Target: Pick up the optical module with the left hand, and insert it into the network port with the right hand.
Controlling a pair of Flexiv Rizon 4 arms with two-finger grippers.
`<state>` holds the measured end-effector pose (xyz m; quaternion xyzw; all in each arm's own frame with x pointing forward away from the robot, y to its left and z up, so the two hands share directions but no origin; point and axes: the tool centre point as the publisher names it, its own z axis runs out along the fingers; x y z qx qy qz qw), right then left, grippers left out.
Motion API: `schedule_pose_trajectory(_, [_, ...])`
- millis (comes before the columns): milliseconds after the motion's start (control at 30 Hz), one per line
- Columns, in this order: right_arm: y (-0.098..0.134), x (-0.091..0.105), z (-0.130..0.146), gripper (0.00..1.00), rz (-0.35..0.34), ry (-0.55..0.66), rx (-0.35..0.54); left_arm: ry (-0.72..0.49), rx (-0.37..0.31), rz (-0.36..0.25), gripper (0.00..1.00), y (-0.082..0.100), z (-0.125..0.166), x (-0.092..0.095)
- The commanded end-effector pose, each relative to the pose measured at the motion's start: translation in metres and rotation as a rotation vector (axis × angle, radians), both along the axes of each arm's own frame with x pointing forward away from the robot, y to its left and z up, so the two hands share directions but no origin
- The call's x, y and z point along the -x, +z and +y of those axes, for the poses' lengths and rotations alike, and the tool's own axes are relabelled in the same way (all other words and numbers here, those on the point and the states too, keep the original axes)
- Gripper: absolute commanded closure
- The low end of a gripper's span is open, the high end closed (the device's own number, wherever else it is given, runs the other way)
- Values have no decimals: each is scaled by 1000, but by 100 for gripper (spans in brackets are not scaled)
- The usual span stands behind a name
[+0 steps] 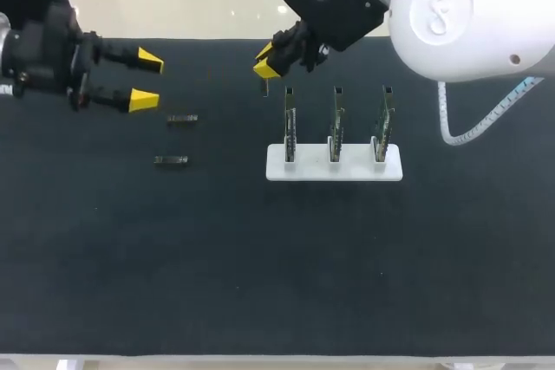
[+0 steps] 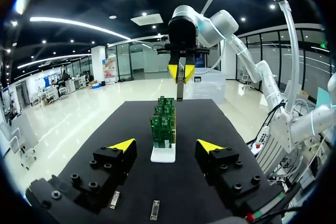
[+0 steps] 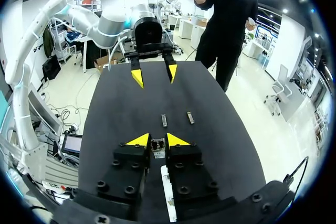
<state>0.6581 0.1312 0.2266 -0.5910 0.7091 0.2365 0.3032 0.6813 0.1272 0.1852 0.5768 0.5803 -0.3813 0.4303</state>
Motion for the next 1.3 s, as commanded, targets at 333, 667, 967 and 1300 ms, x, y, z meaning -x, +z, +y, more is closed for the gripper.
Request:
schedule_pose_trajectory(333, [-1,-3,-3,100,-4,-8,2,2,-5,-1,0,1,0,1])
schedule_pose_trajectory(667, [-4,-35,-34,100,-19,11,15,2,-5,-1,0,1,0,1])
schedule_pose_trajectory(967, [-11,-58,-35,100,-39,65,10,2,-5,-1,0,1,0,1])
schedule_pose_trajectory(1300, [-23,-66,-29,100,-23,69,-24,2,-5,-1,0,1,0,1])
